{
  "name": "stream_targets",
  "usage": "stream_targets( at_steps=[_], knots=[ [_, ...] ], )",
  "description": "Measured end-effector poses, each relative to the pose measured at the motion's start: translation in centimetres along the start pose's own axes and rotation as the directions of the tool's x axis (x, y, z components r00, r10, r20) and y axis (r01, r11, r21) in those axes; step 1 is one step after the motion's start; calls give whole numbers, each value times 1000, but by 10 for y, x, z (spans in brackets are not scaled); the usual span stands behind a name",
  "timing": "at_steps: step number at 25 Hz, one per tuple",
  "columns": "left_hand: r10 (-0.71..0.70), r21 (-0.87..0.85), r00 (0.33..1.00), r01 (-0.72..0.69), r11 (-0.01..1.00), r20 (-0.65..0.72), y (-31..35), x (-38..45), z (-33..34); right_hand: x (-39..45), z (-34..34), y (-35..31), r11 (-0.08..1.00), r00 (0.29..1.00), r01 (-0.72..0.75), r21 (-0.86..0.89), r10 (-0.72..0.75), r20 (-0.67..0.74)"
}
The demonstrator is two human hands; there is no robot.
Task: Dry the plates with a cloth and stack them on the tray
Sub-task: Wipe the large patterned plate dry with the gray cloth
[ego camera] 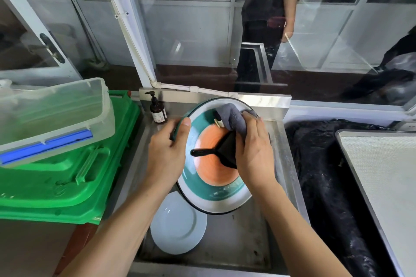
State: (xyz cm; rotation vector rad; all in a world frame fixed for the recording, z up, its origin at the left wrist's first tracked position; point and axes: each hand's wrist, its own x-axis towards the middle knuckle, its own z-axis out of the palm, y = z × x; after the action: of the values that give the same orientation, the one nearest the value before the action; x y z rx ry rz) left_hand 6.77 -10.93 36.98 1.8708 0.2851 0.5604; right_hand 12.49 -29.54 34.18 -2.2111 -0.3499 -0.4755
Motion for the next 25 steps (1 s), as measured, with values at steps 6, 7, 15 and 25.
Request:
stream_targets(
  at_steps=[6,7,15,25],
  knots=[
    [-18,-41,1000,18,999,17,4,1,-1,7,5,-25,963,970,191,192,-215,116],
    [-22,-61,1000,23,998,22,3,1,-1,7,5,-25,959,963,210,191,-237,127],
    [-162,-254,985,171,952,54,-1,8,1,-45,11,-40,882,841,360,304,-448,303],
    [-34,-60,998,31,998,-50,-1,17,-17,-103,-12,10,953,859,266,142,-301,413]
  ],
)
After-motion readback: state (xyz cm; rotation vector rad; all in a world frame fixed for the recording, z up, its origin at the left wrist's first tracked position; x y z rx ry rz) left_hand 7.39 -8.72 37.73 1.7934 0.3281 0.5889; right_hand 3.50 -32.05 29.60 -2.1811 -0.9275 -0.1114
